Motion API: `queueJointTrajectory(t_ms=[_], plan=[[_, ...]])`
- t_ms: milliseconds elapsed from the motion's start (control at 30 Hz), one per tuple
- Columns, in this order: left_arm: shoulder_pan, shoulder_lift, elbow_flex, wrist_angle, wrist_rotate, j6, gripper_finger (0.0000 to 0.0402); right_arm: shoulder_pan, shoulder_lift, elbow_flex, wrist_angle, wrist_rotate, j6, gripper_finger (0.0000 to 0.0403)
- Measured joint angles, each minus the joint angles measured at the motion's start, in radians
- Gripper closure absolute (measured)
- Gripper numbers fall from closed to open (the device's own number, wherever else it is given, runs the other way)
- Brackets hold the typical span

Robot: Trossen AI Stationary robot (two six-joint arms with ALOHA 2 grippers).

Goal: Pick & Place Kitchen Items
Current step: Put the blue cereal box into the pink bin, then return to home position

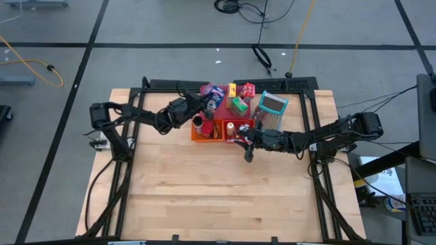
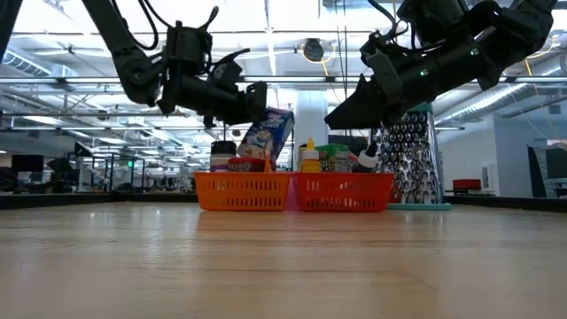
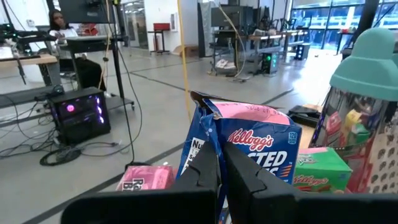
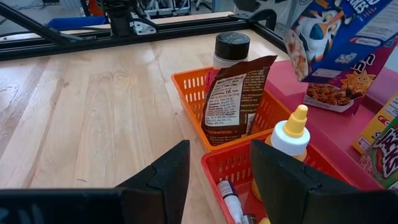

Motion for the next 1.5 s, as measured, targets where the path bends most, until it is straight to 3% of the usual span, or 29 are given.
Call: queueJointTrajectory(t_ms=[300,933,1267,1400,1500], plan=[[0.027,0.011,0.0,-0.004,-0.006,-0.001,0.0397,0.0,0.0,0.0,0.0,0.001,0.0,0.0243],[0.047,0.01,0.0,-0.059,0.027,-0.069,0.028,0.0,0.0,0.0,0.0,0.001,0.0,0.0243],[0.034,-0.009,0.0,-0.049,0.048,-0.071,0.0273,0.0,0.0,0.0,-0.001,0.001,0.0,0.0243],[-0.004,-0.069,0.0,-0.133,0.051,-0.048,0.0273,0.0,-0.019,0.0,-0.008,0.001,0.0,0.0243],[-0.04,-0.153,0.0,-0.292,0.052,-0.05,0.0273,0.0,-0.066,0.0,-0.037,0.001,-0.027,0.0243]])
